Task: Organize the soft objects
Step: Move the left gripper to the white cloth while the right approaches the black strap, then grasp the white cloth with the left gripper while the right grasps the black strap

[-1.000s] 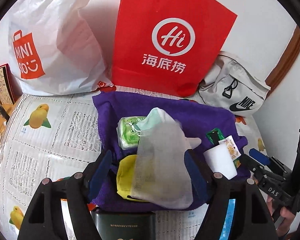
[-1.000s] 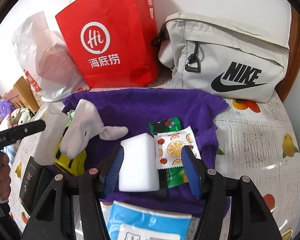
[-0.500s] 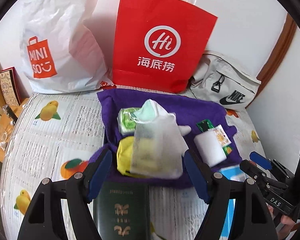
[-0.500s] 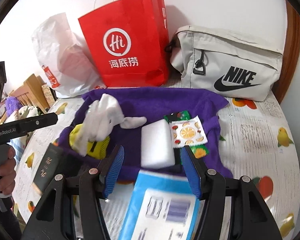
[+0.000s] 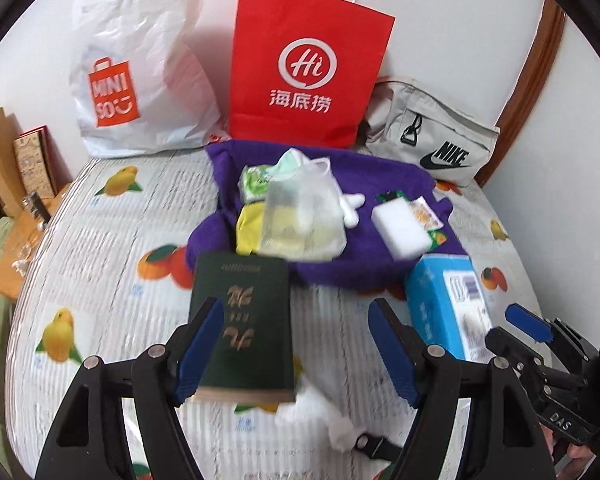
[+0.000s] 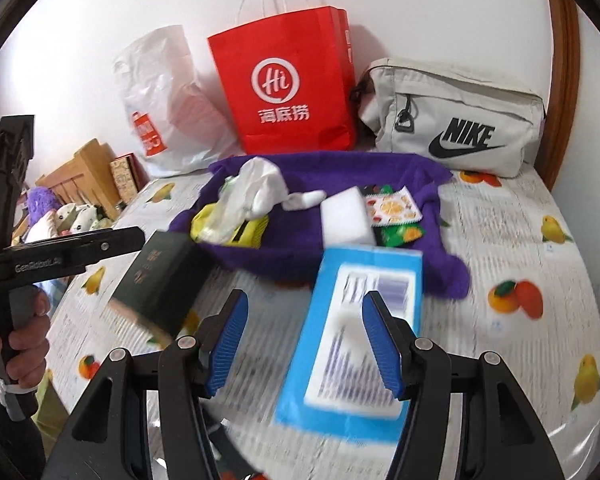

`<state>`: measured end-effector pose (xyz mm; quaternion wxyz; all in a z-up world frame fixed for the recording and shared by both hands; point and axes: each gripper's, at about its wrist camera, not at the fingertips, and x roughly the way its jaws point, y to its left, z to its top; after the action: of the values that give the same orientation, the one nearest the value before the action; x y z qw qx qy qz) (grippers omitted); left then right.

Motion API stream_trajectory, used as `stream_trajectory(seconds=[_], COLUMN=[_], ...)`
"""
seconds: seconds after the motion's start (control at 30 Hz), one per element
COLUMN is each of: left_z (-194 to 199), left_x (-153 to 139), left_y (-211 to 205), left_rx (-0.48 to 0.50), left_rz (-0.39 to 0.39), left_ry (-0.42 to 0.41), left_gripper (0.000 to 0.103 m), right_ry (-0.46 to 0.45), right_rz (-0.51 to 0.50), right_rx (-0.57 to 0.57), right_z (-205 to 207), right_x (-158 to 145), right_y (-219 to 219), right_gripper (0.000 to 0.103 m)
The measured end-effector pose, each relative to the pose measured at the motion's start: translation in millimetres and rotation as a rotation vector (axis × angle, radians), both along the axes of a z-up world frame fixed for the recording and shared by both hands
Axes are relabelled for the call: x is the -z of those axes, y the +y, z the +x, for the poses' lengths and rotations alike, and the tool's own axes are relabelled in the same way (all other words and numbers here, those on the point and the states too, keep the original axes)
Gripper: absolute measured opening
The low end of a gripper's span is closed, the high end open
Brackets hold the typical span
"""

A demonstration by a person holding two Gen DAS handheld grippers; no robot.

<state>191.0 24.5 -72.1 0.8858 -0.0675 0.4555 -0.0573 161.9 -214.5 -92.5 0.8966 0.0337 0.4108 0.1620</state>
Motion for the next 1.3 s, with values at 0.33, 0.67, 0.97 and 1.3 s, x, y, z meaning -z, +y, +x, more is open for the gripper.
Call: stream_trajectory(seconds=[0.33, 0.67, 0.97, 1.3], left_z=[-40, -63, -71, -79], left_x=[22, 44, 57, 63], left_y=[22, 41, 44, 45], left_rx=[-0.046, -0.054, -0.044, -0.045], left_rz=[-0.01, -0.043, -0.069, -0.078], left_ry=[0.03, 0.054, 0.071, 0.087], left_gripper=[0.073, 0.073, 0.073, 0.073], right_ry=[0.045, 0.082, 0.003, 0.028], right_rz=[0.001, -0.077, -0.212, -0.137], right_rx=[-0.111, -0.242, -0.245, -0.204], right_z=[-53, -78, -95, -85], right_x=[35, 86, 100, 96], right_y=[19, 63, 87, 85], right_gripper=[0.059, 0.059, 0.052, 0.024])
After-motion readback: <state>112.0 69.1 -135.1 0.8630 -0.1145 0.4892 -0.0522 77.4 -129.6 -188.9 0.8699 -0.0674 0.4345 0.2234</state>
